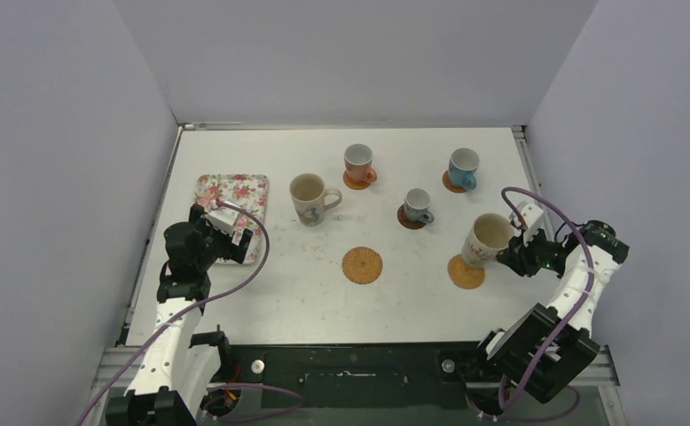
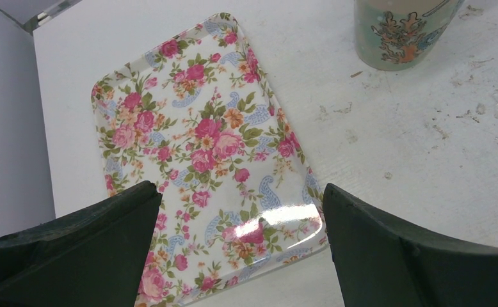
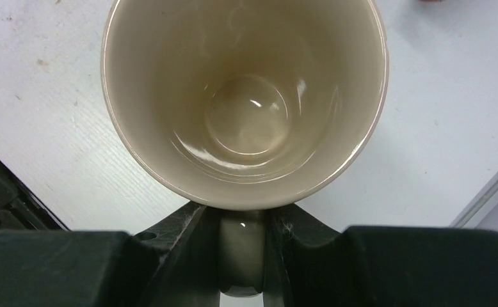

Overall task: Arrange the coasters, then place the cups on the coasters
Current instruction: Place the cup on the coaster, then pick up the cup from the tray.

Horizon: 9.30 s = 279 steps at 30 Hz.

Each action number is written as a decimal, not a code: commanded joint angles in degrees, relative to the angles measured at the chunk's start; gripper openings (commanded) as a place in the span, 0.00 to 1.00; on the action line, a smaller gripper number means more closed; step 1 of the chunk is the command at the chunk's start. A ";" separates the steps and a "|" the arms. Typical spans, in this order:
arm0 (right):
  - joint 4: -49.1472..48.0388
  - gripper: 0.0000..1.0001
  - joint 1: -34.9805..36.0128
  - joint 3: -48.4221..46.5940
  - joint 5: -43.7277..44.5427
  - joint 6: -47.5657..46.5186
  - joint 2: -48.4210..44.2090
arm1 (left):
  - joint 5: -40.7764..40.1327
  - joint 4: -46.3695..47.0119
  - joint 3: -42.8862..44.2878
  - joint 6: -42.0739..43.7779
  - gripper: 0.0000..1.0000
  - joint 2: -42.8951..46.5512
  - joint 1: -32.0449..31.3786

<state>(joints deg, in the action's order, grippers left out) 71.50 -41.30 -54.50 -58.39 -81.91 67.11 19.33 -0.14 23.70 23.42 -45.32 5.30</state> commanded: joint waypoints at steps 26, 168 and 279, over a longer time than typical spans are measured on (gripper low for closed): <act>0.14 0.00 -0.32 0.05 -7.81 -4.62 4.79 | 0.80 2.84 -0.40 0.92 0.97 0.67 -0.16; -34.06 1.00 71.26 -31.27 26.83 46.11 25.99 | 1.50 2.44 -0.71 1.71 0.97 1.21 -0.11; -48.59 0.00 77.95 -23.15 25.45 53.16 16.27 | 4.13 2.25 -1.12 2.68 0.97 1.99 -0.16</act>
<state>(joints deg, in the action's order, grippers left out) 30.09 36.80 -80.42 -31.24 -27.22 93.01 21.71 -0.16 22.74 25.78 -43.57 5.30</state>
